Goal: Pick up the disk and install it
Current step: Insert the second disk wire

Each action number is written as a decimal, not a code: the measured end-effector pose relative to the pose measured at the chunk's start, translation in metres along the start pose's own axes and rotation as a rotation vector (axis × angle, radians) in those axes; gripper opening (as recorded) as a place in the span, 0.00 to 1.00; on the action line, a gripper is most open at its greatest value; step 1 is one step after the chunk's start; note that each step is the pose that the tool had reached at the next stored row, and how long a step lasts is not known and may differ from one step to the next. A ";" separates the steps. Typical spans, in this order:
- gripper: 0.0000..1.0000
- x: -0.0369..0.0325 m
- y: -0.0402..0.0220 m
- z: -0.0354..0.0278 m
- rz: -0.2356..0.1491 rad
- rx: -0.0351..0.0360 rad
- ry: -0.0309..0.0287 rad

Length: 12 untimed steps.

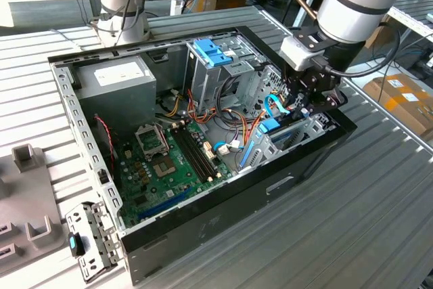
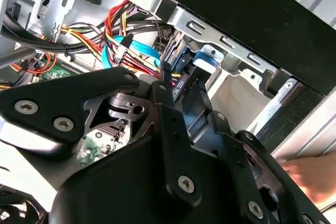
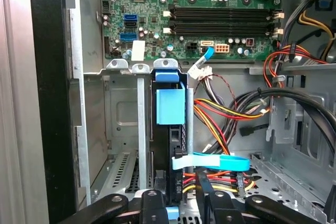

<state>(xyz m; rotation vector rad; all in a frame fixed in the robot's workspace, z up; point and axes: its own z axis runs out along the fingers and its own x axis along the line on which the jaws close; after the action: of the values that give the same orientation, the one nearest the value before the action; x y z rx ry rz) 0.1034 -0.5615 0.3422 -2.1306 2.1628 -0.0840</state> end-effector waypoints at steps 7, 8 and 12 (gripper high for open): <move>0.36 -0.0004 -0.0013 -0.0119 0.000 0.0000 -0.0003; 0.36 -0.0004 -0.0013 -0.0119 0.000 0.0000 -0.0004; 0.36 -0.0004 -0.0014 -0.0123 0.000 -0.0014 -0.0001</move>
<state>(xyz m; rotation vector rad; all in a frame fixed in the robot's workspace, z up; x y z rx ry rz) 0.1034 -0.5615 0.3546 -2.1313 2.1634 -0.0824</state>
